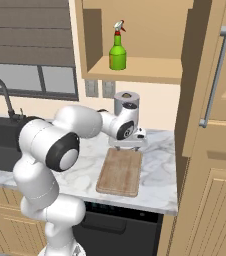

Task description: Move the cutting board and knife to the sink. Then move spray from the cabinet to the counter.

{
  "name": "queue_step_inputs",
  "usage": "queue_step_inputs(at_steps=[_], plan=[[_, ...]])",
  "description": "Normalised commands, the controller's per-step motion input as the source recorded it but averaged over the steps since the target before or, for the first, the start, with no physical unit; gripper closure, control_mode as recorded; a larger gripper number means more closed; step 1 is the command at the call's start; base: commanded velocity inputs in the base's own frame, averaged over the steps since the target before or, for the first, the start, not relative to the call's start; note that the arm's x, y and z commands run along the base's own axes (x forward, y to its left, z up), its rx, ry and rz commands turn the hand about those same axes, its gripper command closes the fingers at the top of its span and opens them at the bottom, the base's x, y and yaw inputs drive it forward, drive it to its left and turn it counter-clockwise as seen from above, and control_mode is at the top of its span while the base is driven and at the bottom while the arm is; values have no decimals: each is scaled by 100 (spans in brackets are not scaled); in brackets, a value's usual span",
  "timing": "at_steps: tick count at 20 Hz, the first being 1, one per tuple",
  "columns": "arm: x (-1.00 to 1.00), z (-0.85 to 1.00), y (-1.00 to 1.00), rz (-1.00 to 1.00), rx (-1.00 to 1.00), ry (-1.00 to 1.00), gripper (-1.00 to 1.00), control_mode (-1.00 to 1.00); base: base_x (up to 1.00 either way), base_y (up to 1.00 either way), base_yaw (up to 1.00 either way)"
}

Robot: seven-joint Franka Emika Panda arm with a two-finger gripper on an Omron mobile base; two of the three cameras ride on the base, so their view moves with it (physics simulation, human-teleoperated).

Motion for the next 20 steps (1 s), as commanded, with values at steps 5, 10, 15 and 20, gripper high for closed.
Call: queue_step_inputs(at_steps=[5, 10, 15, 20], plan=[[0, -9, 51, 0, 0, 7, -100, -100, 0, 0, 0], [0, -5, 52, 0, 0, 2, -100, -100, 0, 0, 0], [0, -7, 47, 0, 0, 1, -100, -100, 0, 0, 0], [15, -14, 13, 0, 0, -1, -100, -100, 0, 0, 0]])
